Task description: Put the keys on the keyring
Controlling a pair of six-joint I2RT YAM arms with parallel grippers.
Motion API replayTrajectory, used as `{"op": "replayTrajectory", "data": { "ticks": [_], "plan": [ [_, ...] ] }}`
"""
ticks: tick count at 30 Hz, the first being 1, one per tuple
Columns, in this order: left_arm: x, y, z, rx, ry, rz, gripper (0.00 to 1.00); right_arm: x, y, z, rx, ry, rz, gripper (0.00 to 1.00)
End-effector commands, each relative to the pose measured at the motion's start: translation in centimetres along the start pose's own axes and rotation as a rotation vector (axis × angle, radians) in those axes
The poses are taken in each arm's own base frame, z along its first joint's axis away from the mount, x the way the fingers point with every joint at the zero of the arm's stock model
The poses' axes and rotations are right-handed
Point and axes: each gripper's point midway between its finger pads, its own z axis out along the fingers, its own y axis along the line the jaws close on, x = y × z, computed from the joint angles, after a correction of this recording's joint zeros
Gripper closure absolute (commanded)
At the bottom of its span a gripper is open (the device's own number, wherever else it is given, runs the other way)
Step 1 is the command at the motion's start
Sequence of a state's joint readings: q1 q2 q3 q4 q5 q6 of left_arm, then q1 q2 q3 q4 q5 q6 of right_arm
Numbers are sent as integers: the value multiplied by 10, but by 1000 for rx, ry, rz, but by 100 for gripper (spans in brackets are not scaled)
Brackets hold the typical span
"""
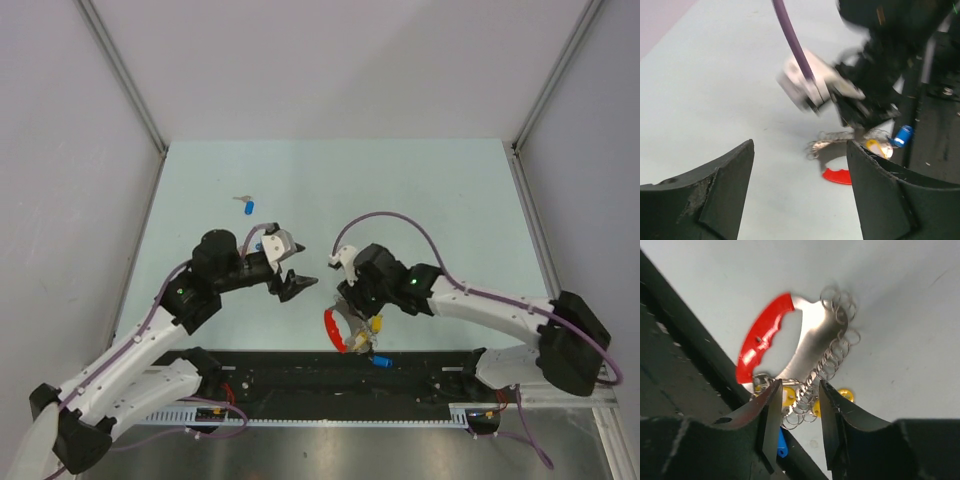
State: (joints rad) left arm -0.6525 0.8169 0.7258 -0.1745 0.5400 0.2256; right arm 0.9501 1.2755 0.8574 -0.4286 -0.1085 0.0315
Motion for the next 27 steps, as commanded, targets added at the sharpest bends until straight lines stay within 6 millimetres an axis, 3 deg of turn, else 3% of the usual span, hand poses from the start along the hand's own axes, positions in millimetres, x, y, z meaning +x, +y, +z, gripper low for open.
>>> {"op": "replayTrajectory", "data": {
  "ticks": [1,8,13,15,21,24,27],
  "plan": [
    [-4,31,-19,-240,-5,-47,21,40,-4,35,140,141,63,59],
    [7,56,-45,-454,0,-57,19,62,-12,75,225,201,61,56],
    [6,59,-48,-470,0,-44,19,58,-36,95,287,195,53,57],
    [8,60,-49,-480,11,-39,19,53,-55,103,315,189,58,57],
    [12,61,-49,-487,24,-37,19,-5,-91,105,311,63,78,57],
    [14,62,-50,-490,31,-36,18,-44,-97,90,313,-32,83,55],
    [14,62,-50,-490,32,-38,18,-58,-102,73,297,-78,127,54]
  ]
}}
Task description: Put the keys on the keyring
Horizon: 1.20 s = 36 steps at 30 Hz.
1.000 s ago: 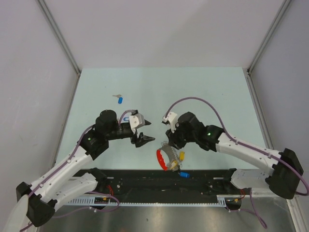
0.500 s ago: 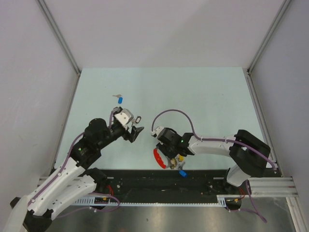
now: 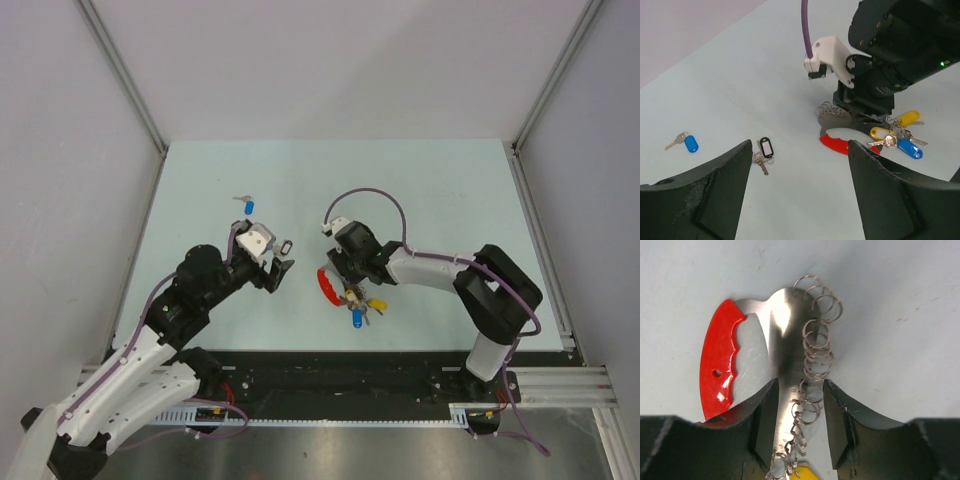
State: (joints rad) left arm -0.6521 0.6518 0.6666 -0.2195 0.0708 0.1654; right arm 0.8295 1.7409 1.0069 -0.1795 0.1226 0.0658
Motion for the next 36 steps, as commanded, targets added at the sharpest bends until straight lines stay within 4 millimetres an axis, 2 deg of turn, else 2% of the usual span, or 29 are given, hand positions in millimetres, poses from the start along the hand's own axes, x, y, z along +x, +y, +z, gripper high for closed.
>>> {"op": "replayTrajectory", "data": {
  "ticks": [1,5,6,8,9,12,13,16,22,31,36],
  "plan": [
    [0,3,-1,-16,-3,1,18,-45,-7,-34,-28,-118,27,54],
    [2,0,1,-3,4,-2,18,-35,-12,-55,-23,-116,49,54],
    [3,-1,2,2,8,0,18,-21,-12,-55,-33,-94,59,54],
    [3,-2,3,9,12,-4,18,-17,-13,-66,-65,-113,106,56],
    [4,-2,3,13,14,-4,18,3,-16,-64,-68,-86,121,57],
    [3,-2,2,12,10,-5,17,14,-16,-71,-124,-114,168,62],
    [3,-3,2,14,10,-5,17,29,-15,-68,-138,-100,176,63],
    [3,-4,3,19,7,-5,17,38,-9,-72,-204,-134,205,64],
    [6,-6,5,30,18,-6,17,38,-11,-67,-235,-184,229,66],
    [8,-8,7,43,26,-7,17,48,-4,-54,-275,-154,228,77],
    [8,-8,7,43,25,-6,17,56,-4,-51,-276,-125,234,80]
  ]
}}
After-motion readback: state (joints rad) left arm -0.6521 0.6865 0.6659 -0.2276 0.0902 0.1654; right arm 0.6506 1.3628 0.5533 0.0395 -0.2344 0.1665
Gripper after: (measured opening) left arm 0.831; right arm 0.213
